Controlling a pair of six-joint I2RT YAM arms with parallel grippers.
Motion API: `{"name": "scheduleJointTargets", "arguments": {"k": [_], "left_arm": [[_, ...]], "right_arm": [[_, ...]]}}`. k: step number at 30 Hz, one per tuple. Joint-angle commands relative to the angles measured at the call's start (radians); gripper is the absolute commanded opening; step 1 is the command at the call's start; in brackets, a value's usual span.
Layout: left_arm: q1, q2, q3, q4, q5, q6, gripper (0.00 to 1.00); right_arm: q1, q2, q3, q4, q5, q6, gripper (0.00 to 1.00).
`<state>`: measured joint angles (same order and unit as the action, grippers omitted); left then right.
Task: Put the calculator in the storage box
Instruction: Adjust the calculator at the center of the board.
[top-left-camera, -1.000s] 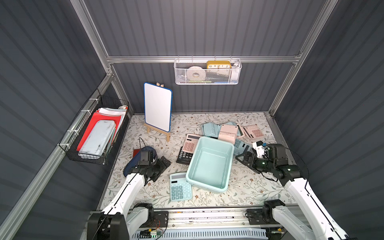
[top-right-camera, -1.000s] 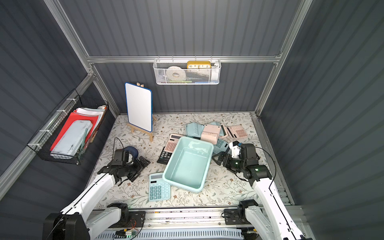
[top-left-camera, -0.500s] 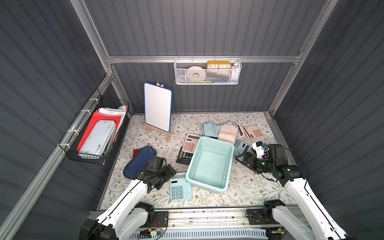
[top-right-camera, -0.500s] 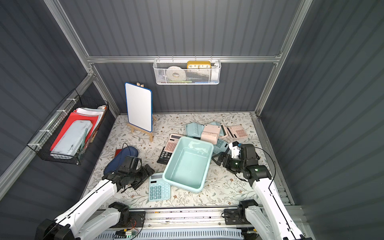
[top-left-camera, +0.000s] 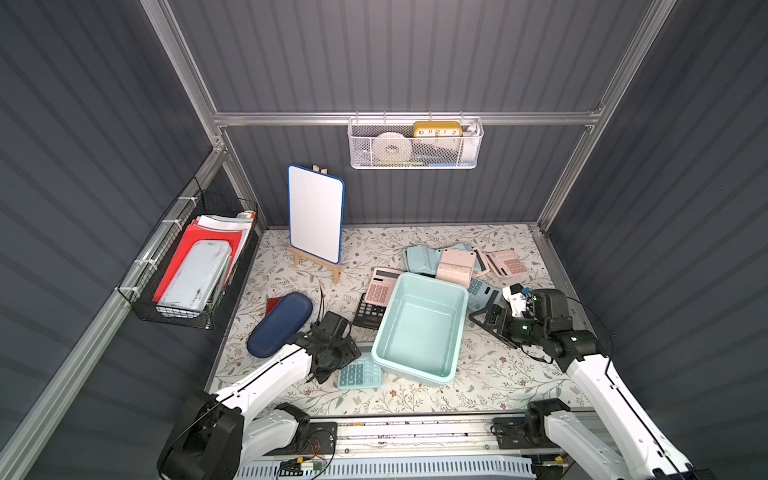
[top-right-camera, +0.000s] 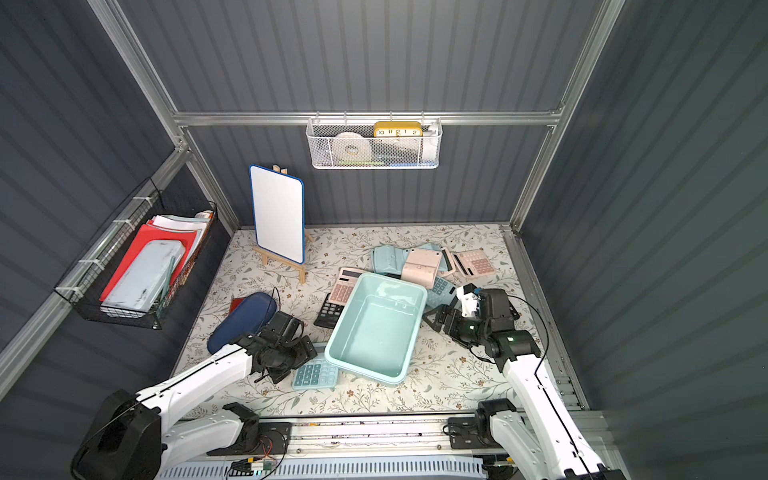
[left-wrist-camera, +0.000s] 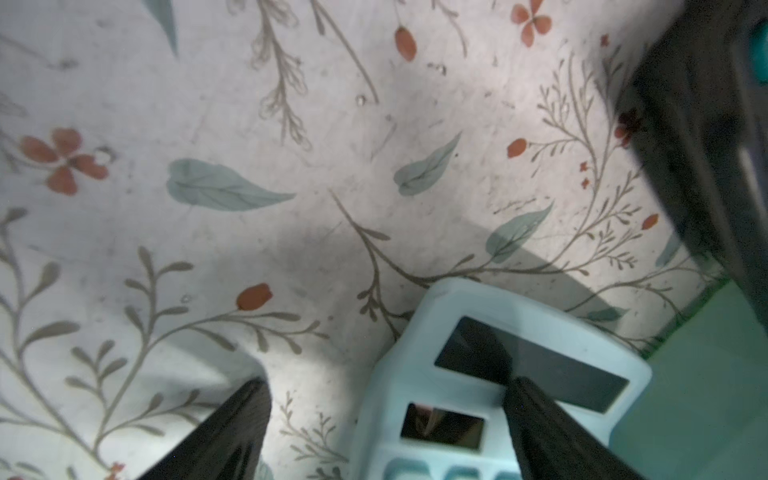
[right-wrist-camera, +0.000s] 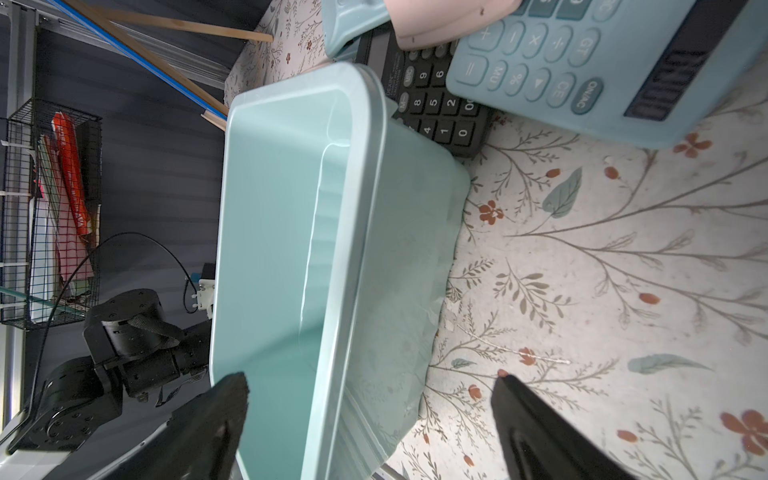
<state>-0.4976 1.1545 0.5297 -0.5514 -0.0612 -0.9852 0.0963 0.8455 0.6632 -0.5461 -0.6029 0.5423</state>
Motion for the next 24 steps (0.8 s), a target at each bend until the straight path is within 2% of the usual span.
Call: {"name": "scheduleJointTargets", "arguments": {"k": [1,8,16,19,24], "left_arm": [[-0.004,0.026,0.008,-0.001,-0.06,-0.029,0.93],[-0.004,0.042,0.02,-0.044,-0.176,-0.128,0.94],[0.006,0.047,0.061,-0.096,-0.314,-0.18,0.95],[0.058,0.047,0.061,-0.088,-0.313,-0.159,0.96],[0.194,0.051,0.069,-0.064,-0.256,-0.069,0.96]], "right_arm": [[0.006,0.003,-0.009,0.011,-0.008,-0.005,0.97],[0.006,0.041,-0.002,0.027,-0.018,-0.01,0.97],[0.006,0.061,0.035,0.001,-0.032,-0.022,0.97],[0.005,0.054,0.031,-0.002,-0.036,-0.016,0.97],[0.005,0.034,0.023,-0.012,-0.03,-0.014,0.97]]}}
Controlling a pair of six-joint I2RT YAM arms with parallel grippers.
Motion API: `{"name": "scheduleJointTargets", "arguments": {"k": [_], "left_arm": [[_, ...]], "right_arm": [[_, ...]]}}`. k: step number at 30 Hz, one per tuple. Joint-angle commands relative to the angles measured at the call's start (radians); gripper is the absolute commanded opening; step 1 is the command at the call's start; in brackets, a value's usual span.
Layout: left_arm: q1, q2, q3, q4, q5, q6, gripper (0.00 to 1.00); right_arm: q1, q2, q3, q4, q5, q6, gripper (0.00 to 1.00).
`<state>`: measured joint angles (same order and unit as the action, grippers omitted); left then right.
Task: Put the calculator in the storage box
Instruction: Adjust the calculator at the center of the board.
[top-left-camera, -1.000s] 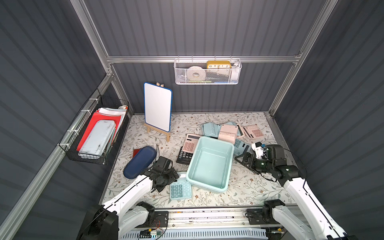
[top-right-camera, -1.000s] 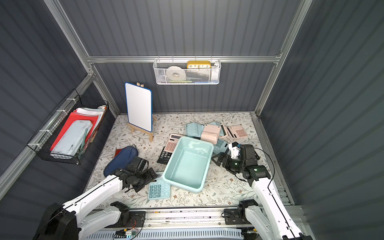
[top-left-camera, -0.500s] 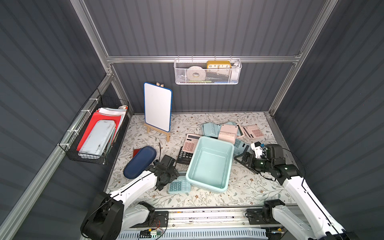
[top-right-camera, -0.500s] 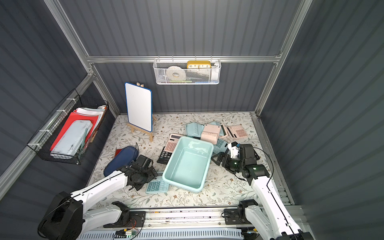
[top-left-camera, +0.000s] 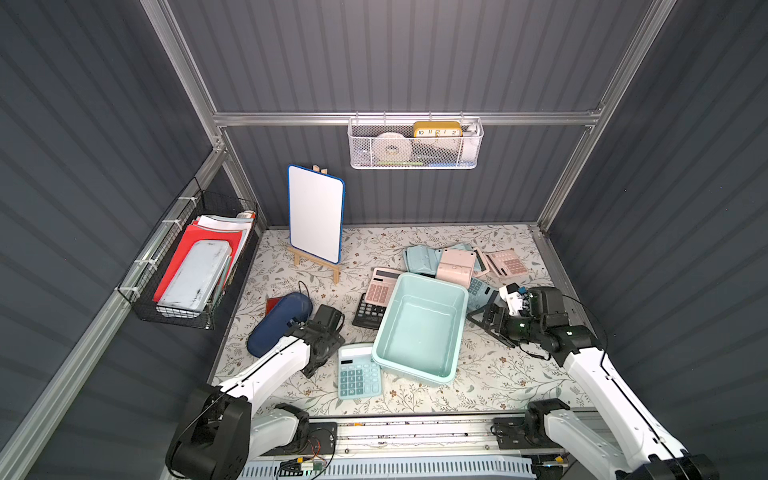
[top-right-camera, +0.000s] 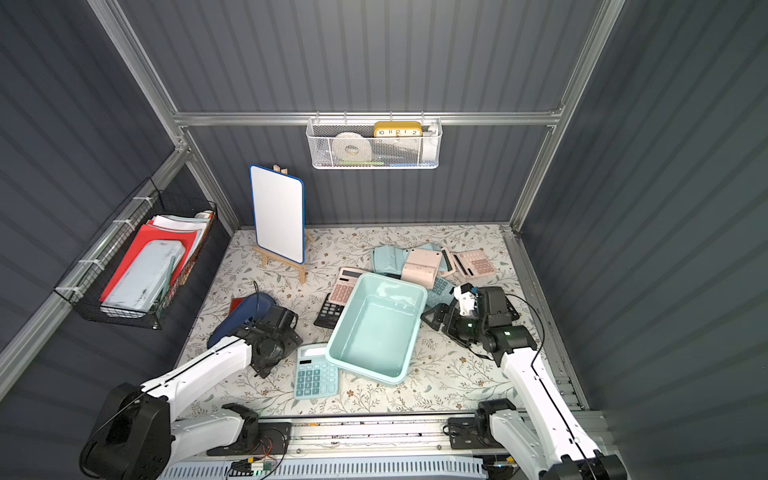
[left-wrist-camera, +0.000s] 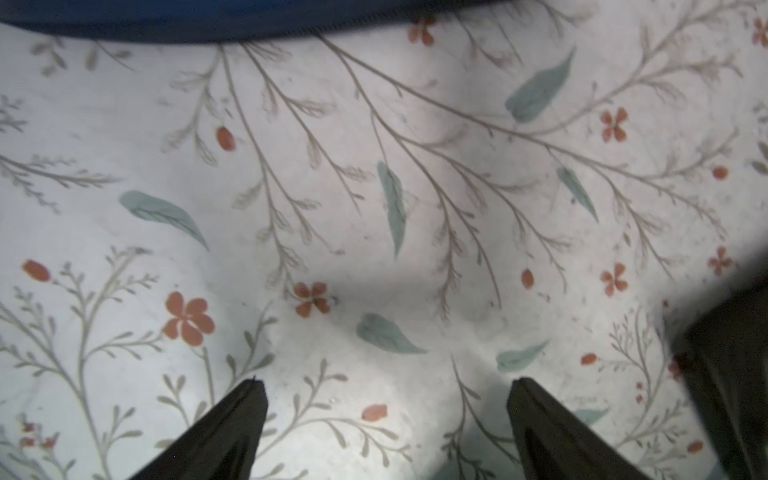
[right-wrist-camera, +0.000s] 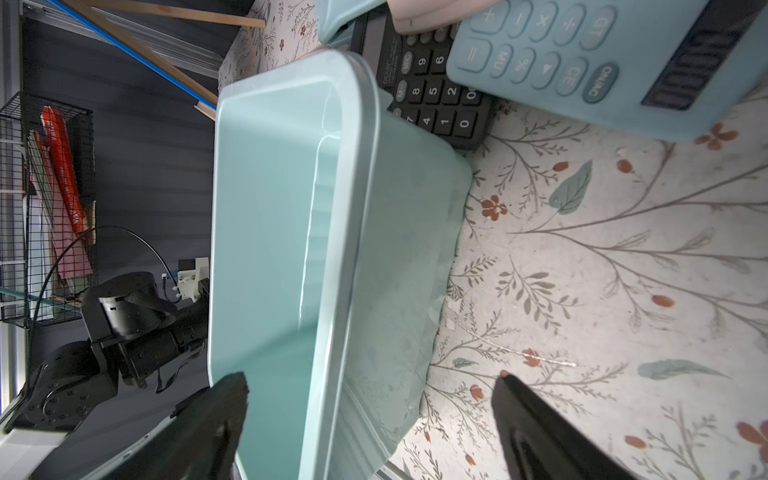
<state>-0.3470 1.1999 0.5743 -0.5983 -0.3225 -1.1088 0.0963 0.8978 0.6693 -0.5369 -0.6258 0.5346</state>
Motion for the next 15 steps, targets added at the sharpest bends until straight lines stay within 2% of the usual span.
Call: {"name": "scheduleJointTargets", "arguments": {"k": [1,5,11,15], "left_arm": [[0.054,0.002,0.035,-0.021,0.009,0.069,0.96],[0.057,-0.035,0.082,-0.035,0.05,0.117,0.97],[0.057,-0.173,0.083,-0.07,0.217,0.225,0.97],[0.044,-0.243,0.051,-0.15,0.365,0.2,0.88]], "right_arm": [[0.006,-0.022,0.015,-0.02,-0.007,-0.005,0.97],[0.006,-0.032,0.012,-0.022,-0.006,-0.002,0.97],[0.005,-0.042,0.013,-0.031,-0.001,-0.004,0.97],[0.006,-0.042,0.005,-0.025,-0.001,-0.002,0.97]]}}
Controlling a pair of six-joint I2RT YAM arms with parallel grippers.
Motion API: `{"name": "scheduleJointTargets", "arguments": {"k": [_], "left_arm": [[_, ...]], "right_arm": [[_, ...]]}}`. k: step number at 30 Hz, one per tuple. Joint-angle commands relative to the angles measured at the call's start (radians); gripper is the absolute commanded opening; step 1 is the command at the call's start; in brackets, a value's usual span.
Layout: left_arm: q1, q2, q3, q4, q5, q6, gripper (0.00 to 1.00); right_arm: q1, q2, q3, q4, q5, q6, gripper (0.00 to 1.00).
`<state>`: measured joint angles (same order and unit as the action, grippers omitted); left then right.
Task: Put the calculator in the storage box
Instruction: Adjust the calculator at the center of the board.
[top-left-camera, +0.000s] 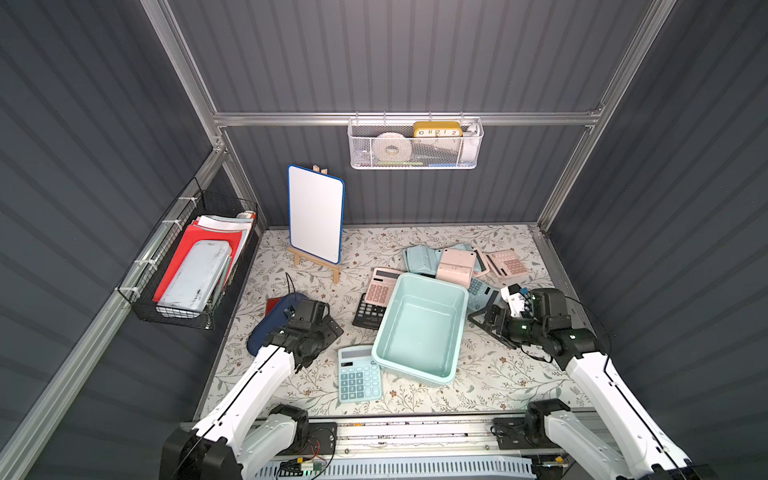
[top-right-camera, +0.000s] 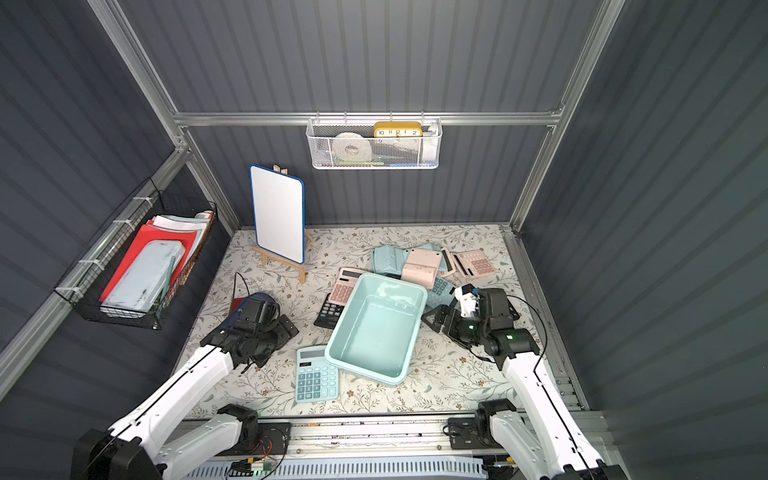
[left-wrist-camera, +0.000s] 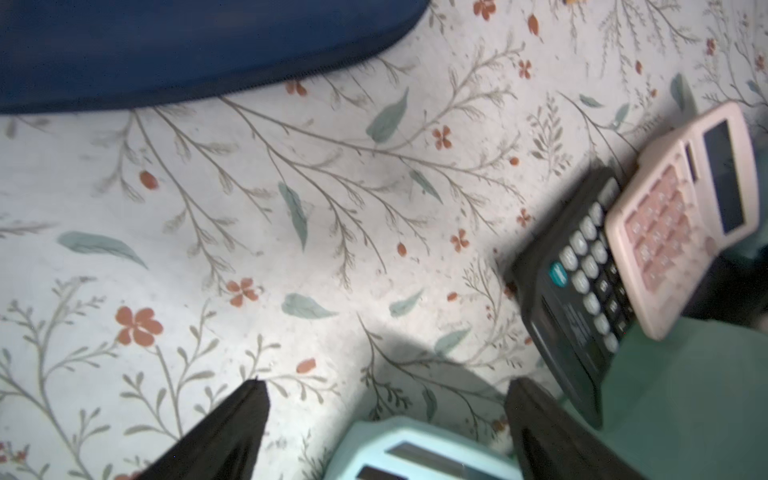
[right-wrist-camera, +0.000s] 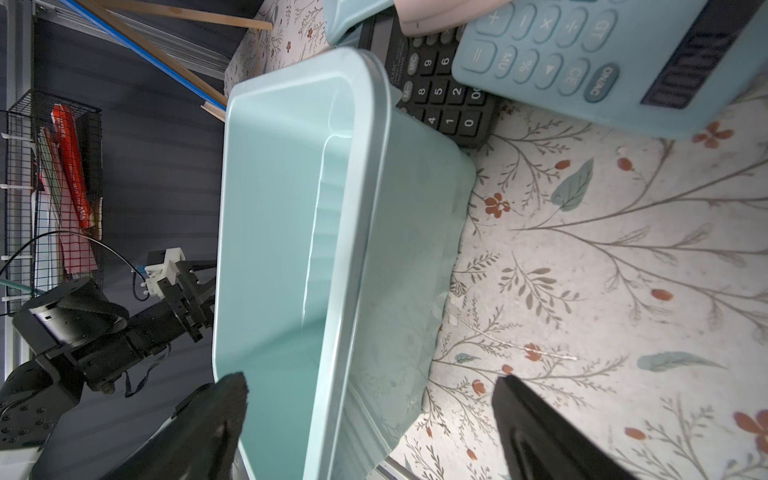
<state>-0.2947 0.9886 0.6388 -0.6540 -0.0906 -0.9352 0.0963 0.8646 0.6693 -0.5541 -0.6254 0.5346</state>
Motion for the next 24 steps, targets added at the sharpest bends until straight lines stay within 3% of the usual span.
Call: {"name": "scheduleJointTargets", "arguments": {"k": [1,6,13,18,24], "left_arm": [[-0.025,-0.047,-0.021,-0.116,0.143,0.009,0.85],[-0.202,-0.075,-0.016,-0.163,0.109,-0.119,0.79],[-0.419,0.062,-0.005,-0.232,0.004,-0.263,0.78],[-0.492,0.105,-0.028,-0.172,-0.013,-0.3,0.67],[-0.548,0.305,0.01,-0.137,-0.058,-0.276,0.59]], "right_arm": [[0.005,-0.009,0.0,-0.003,-0.002,0.001,0.97],[0.006,-0.004,-0.011,0.016,-0.008,0.011,0.97],[0.006,-0.007,-0.013,0.016,-0.003,0.006,0.97],[0.006,-0.003,-0.014,0.019,-0.003,0.007,0.97],[0.005,-0.002,-0.01,0.016,0.0,0.001,0.97]]}}
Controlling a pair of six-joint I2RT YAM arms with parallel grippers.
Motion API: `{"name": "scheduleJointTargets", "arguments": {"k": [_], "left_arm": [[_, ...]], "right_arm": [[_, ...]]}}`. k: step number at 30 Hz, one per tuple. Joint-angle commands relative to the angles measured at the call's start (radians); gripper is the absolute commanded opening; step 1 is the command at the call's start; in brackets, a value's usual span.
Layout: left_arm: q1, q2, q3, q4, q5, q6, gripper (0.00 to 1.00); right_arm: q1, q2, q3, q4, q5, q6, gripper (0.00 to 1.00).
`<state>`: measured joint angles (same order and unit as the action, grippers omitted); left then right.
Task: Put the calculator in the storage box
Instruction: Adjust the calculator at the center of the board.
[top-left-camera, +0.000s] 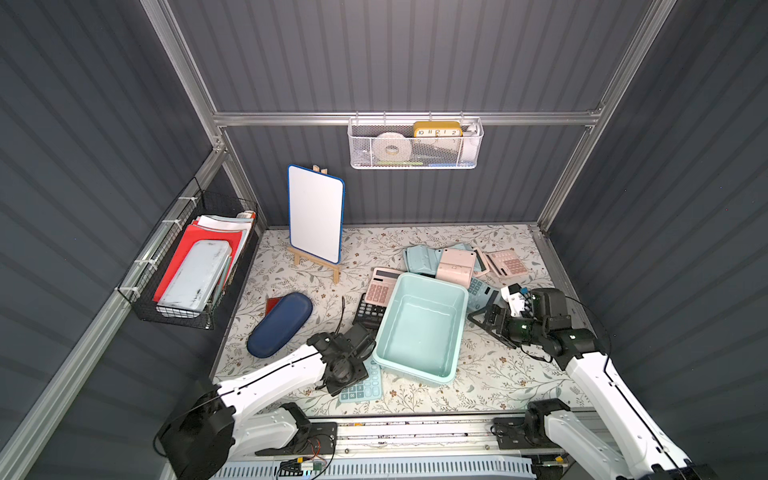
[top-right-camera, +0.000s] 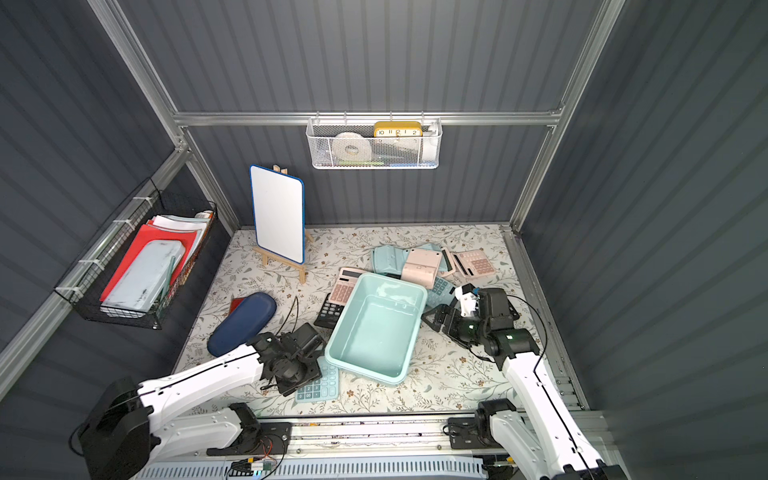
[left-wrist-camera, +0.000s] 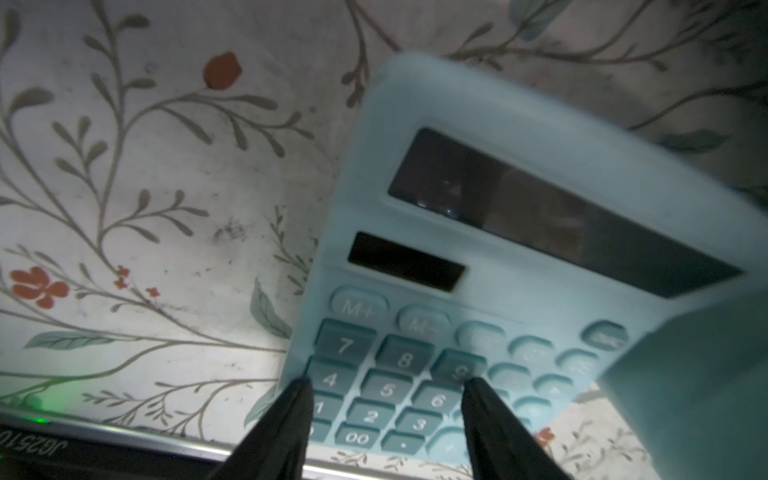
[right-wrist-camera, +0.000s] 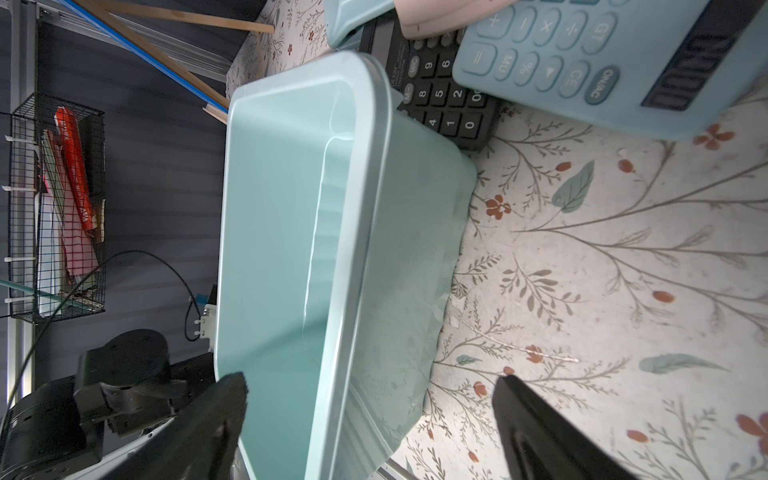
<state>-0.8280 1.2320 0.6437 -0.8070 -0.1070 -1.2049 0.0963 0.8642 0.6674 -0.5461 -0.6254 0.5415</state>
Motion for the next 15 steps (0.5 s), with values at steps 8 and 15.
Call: {"name": "scheduleJointTargets", "arguments": {"k": [8,15], "left_arm": [[-0.019,0.136,0.003,0.002,-0.126,-0.079,0.55],[0.023,0.118,0.036,-0.012,-0.231,-0.092,0.56]], "right_arm": [[0.005,0.009,0.003,0.001,0.0,-0.014,0.97],[0.005,0.012,0.012,-0.009,-0.004,-0.016,0.97]]}}
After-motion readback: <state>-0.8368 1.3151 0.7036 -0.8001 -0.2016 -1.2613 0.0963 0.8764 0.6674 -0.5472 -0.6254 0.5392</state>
